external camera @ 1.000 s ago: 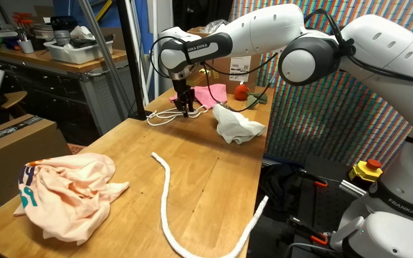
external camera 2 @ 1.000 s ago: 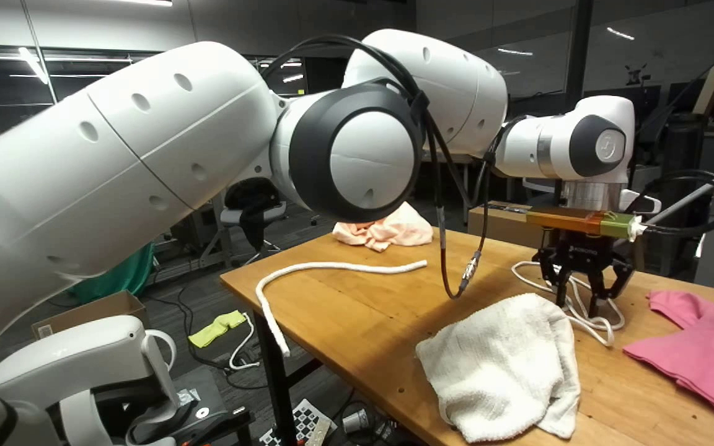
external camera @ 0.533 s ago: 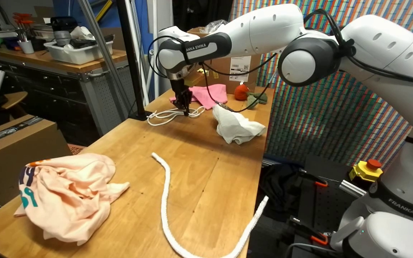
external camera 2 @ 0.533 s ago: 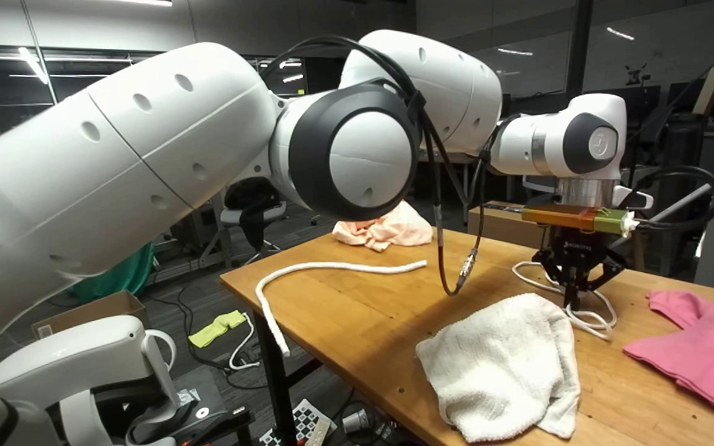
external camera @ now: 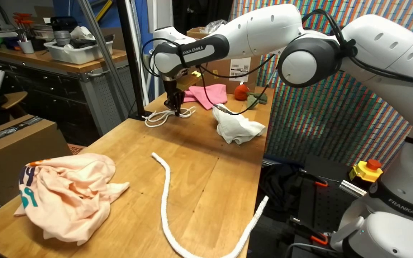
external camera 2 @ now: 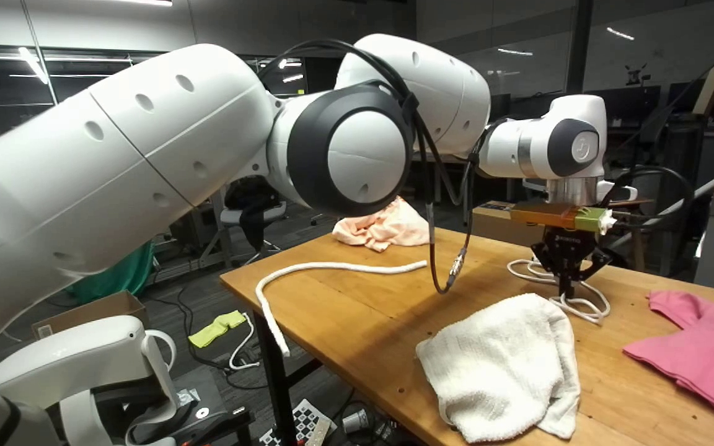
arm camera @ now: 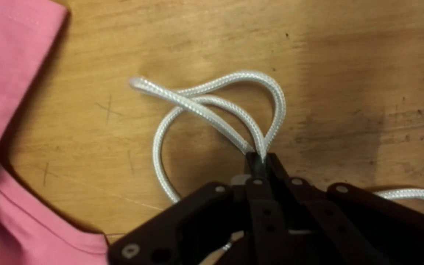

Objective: Spread the objects that are on the table, where the orange object and pink cloth moved to the right, white towel and smaller rope to remain on the center, light pink object and bigger rope moved to the left

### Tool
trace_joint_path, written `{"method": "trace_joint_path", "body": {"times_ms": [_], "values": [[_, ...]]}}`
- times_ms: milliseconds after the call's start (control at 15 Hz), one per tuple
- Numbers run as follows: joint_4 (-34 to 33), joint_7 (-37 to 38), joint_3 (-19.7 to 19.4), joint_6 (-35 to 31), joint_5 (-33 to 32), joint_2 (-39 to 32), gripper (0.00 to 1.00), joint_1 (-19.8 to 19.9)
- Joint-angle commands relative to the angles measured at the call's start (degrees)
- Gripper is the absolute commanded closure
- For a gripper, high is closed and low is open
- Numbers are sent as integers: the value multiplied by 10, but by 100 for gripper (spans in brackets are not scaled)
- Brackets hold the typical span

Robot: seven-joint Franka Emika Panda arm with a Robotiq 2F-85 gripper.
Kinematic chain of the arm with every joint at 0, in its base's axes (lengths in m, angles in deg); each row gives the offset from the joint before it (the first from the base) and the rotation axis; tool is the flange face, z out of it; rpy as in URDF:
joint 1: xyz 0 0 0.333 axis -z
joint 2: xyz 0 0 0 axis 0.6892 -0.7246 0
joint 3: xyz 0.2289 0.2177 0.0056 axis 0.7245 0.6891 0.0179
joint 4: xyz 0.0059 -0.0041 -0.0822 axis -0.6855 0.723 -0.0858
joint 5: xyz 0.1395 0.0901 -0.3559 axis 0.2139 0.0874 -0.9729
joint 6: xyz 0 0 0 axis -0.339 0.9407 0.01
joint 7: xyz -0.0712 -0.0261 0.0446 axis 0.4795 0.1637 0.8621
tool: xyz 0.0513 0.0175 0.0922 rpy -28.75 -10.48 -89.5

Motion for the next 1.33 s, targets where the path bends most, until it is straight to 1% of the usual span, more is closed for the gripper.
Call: {"method": "trace_joint_path", "body": {"times_ms": [0, 200, 400, 533, 867, 1133, 1267], "values": [[58, 40, -1, -60, 2, 27, 96, -10], [108, 49, 0, -91, -1, 55, 96, -15], [185, 51, 2, -123, -1, 101, 96, -22], [236, 59, -4, -140, 4, 129, 96, -32], [359, 85, 1, -171, 6, 204, 96, -55], [464, 120, 5, -203, 6, 269, 96, -79], [506, 136, 5, -216, 4, 295, 96, -90]]}}
